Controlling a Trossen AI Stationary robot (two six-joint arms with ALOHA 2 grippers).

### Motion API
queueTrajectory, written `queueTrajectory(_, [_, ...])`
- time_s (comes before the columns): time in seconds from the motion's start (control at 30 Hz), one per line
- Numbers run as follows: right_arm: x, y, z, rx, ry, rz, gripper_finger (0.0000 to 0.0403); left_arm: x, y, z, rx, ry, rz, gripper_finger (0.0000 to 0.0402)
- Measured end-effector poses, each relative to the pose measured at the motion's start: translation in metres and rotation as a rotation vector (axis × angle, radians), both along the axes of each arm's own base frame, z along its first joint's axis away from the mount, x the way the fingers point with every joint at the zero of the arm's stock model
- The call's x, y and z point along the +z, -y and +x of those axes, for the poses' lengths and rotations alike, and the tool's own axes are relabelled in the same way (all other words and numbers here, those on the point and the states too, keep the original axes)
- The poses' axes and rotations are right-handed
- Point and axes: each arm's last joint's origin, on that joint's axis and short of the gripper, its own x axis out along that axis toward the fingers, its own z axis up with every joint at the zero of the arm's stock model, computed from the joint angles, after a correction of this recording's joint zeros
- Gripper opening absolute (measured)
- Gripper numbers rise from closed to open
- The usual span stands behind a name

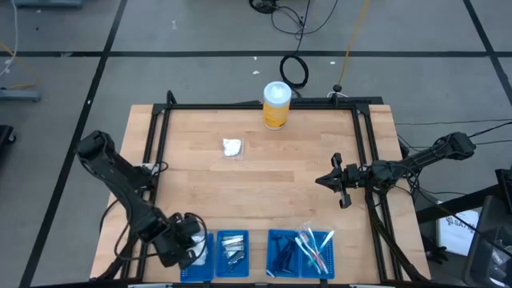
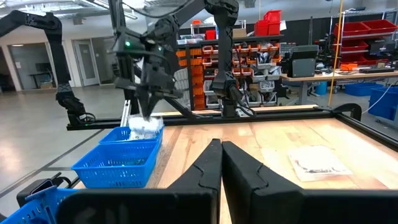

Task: Pick & Place Travel size toiletries
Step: Put the bottom white cotton pack into the blue basket

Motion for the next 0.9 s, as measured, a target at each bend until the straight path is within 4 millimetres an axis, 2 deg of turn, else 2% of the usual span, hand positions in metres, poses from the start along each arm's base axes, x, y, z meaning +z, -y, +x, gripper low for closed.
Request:
queueTrajectory(0.33, [0.000, 0.000, 0.000, 0.000, 0.000, 0.000, 0.0004, -0.042, -0.015, -0.001, 0.037, -0.015, -0.047, 0.0004])
queueTrajectory(0.6, [0.000, 0.000, 0.000, 0.000, 0.000, 0.000, 0.0004, -0.047, -0.020, 0.003, 0.057, -0.002, -0.058, 0.0009])
queueTrajectory(0.73, [0.000, 0.000, 0.000, 0.000, 0.000, 0.000, 0.0004, -0.044, -0.018, 0.006, 0.049, 0.034, -0.095, 0.0038])
queueTrajectory(0.9, [0.000, 0.000, 0.000, 0.000, 0.000, 0.000, 0.0004, -0.043, -0.016, 0.008, 0.032, 0.057, -0.102, 0.0102])
